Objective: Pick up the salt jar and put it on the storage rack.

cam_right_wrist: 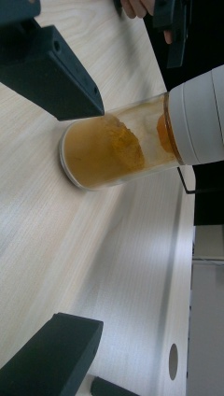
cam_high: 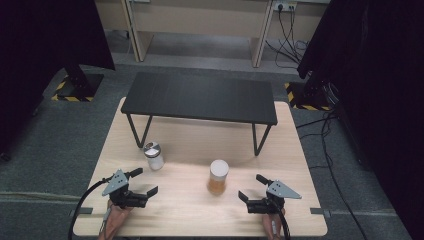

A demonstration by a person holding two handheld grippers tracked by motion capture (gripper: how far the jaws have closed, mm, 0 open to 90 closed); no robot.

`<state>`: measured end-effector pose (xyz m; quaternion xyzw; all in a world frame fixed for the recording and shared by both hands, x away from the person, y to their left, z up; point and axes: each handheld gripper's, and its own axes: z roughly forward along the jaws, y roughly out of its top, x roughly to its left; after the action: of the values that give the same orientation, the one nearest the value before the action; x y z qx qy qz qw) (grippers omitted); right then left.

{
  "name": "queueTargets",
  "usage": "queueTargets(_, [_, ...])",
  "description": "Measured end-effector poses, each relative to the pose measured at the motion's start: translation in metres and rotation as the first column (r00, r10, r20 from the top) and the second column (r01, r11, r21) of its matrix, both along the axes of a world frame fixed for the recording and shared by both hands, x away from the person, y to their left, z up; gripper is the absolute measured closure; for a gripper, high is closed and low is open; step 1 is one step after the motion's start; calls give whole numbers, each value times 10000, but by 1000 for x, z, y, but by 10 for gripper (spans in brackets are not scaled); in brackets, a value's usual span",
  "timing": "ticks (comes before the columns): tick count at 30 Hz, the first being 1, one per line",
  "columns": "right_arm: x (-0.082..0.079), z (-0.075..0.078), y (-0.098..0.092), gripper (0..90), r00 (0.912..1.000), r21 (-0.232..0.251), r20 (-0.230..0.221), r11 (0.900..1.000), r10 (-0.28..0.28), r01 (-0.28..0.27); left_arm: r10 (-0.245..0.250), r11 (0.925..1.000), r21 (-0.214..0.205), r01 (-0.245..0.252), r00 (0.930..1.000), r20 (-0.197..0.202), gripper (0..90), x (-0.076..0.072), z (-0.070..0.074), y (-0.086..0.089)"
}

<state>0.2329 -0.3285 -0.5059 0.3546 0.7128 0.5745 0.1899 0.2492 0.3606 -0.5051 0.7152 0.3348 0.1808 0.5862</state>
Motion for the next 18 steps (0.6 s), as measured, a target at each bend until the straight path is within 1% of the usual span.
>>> queueTargets(3, [0, 0, 0, 6, 10000, 25, 2, 10000, 0, 0, 130, 9999, 111, -129, 9999, -87, 0, 0, 3, -4])
queueTargets(5, [0, 0, -1, 6, 10000, 44, -4, 10000, 17, -17, 404, 9992, 32, -404, 9991, -116, 0, -3, 3, -8])
queueTargets(8, [0, -1, -1, 6, 10000, 34, 35, 10000, 46, -46, 525, 9986, 24, -525, 9986, -106, 0, -3, 3, -9])
queueTargets(9, [0, -1, -1, 6, 10000, 30, 31, 10000, 75, -75, 753, 9970, 168, -752, 9971, -58, 0, -4, 6, -10])
queueTargets(10, [0, -1, -1, 6, 10000, 30, 31, 10000, 75, -75, 753, 9970, 168, -752, 9971, -58, 0, -4, 6, -10])
queueTargets(11, [1, -1, -1, 6, 9999, 30, 28, 9999, 99, -99, 915, 9957, 130, -913, 9957, -112, 0, -3, 9, -10])
queueTargets(12, [1, -1, -1, 6, 9999, 30, 28, 9999, 99, -99, 915, 9957, 130, -913, 9957, -112, 0, -3, 9, -10])
queueTargets(13, [1, -1, -1, 6, 9999, 30, 20, 9999, 108, -108, 962, 9951, 241, -960, 9953, -65, 0, -2, 11, -11])
queueTargets(14, [1, 0, -1, 6, 9999, 21, 16, 9999, 108, -108, 1014, 9940, 395, -1015, 9948, 61, 0, -2, 13, -13])
queueTargets(15, [1, -1, -1, 6, 9999, 20, 28, 9999, 124, -124, 1323, 9895, 557, -1336, 9909, 259, 4, -2, 15, -18])
queueTargets(16, [1, -1, -1, 6, 9999, 20, 28, 9999, 124, -124, 1323, 9895, 557, -1336, 9909, 259, 5, -2, 15, -18])
queueTargets(17, [1, 0, -1, 6, 9999, 9, 17, 9999, 109, -109, 1684, 9835, 646, -1690, 9856, 137, 3, 1, 18, -25])
queueTargets(18, [1, 0, -1, 6, 9999, 9, 17, 9999, 109, -109, 1684, 9835, 646, -1690, 9856, 137, 9, 1, 18, -25])
